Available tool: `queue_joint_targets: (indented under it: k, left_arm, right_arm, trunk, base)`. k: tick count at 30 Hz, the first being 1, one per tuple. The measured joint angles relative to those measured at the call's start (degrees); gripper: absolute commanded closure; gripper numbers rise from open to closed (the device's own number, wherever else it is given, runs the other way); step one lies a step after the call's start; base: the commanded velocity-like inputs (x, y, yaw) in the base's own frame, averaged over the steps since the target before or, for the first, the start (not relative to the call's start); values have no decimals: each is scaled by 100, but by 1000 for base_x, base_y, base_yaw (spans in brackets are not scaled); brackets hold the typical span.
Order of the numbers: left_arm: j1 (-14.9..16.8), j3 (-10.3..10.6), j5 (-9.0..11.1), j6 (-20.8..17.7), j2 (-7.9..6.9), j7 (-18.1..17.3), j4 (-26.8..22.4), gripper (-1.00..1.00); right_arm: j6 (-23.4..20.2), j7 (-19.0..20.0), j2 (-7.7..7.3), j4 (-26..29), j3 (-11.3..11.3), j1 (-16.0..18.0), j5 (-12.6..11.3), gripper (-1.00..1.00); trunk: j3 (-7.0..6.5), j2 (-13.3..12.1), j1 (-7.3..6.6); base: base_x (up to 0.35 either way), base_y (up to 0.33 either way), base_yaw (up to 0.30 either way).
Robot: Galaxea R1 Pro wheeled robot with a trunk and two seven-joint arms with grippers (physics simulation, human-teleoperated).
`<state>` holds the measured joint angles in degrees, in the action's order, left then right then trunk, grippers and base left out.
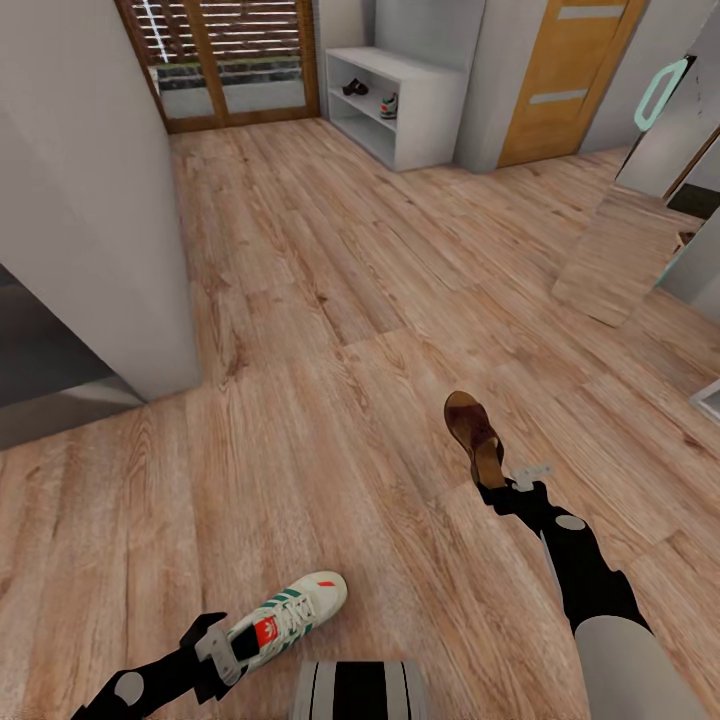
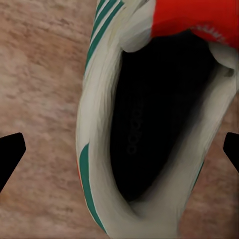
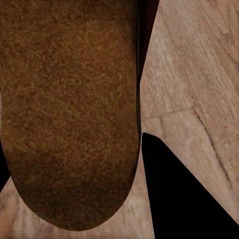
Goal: Pick up the two gym shoes and the two sandals from the corridor floor and place them onto the hallstand (shoe rack) in the corridor, making sure they are on the rack and not on the floor. Arrange them so the two gym shoes are next to each other and the two sandals are next to each other.
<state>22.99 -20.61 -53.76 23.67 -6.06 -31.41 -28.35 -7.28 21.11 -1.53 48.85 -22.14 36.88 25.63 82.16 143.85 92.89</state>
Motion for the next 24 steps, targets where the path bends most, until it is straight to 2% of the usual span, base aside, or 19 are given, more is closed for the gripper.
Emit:
queue_joint_targets:
  k: [8, 15, 20, 24]
  left_arm:
    - [-7, -8, -211, 0, 2, 0, 11, -100]
    - [-8, -9, -253, 0, 2, 0, 16, -100]
    - [-9, -5, -265, 0, -4, -1, 17, -100]
    - [-8, 1, -264, -7, -7, 0, 13, -100]
  right_arm:
    - [0, 0, 0, 0, 0, 0, 0, 100]
    - [0, 0, 0, 0, 0, 0, 0, 100]
    - [0, 0, 0, -1, 0, 0, 5, 100]
    - [0, 0, 0, 0, 0, 1, 0, 100]
  trunk:
    - [0, 0, 0]
    - [0, 0, 0]
    - [110, 6, 13]
    - [111, 7, 13]
  base:
    - [0, 0, 0]
    - [0, 0, 0]
    - [0, 0, 0]
    - [0, 0, 0]
